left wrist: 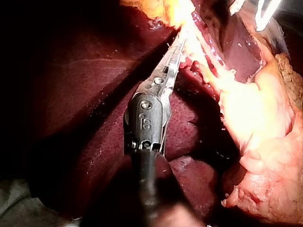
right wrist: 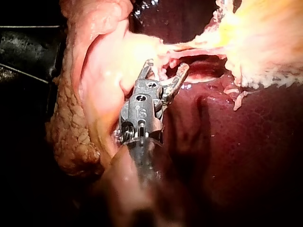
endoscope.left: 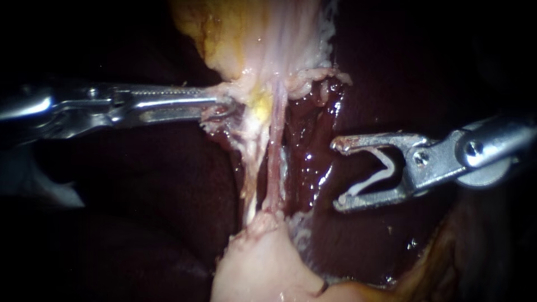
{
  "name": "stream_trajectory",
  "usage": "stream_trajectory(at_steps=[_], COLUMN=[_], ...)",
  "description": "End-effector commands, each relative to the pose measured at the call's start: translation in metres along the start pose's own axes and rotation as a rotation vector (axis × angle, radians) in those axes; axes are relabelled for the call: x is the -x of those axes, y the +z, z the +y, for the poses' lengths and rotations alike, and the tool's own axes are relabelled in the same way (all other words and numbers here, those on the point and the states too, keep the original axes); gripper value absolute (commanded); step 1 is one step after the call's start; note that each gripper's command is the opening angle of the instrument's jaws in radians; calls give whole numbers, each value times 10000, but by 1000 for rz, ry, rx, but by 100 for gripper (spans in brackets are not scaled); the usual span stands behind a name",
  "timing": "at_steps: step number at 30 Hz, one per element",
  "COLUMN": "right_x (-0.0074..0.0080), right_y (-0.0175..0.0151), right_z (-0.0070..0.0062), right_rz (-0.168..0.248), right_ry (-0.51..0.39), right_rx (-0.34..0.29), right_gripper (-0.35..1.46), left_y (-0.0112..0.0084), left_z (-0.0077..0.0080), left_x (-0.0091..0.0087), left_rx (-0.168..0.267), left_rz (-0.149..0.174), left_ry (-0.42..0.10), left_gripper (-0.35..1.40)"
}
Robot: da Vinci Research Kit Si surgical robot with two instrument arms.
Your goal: Grabbing gallbladder
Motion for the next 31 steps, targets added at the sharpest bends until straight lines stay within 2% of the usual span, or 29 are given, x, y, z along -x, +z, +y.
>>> stream_trajectory(at_steps=[1,4,8,12,17,20,25,31], right_x=[0,0,0,0,0,0,0,0], right_y=[0,0,0,0,0,0,0,-1], right_z=[0,0,0,0,0,0,0,0], right_rz=[0,0,0,0,0,0,0,0], right_ry=[0,0,0,0,0,0,0,0], right_rx=[0,0,0,0,0,0,0,0], right_gripper=[50,50,50,50,50,50,50,50], left_y=[-2,-9,-18,-41,-75,-90,-94,-92], left_z=[0,2,7,6,-4,-10,-11,-11], left_x=[-3,-8,-13,-30,-55,-58,-57,-57], left_rx=[0,-10,-16,-5,1,-11,-32,-34], left_rz=[-3,-14,-26,-35,-41,-41,-38,-38], left_ry=[-7,-31,-36,-48,-65,-70,-79,-82], left_gripper=[-35,-35,-35,-35,-35,-35,-35,-35])
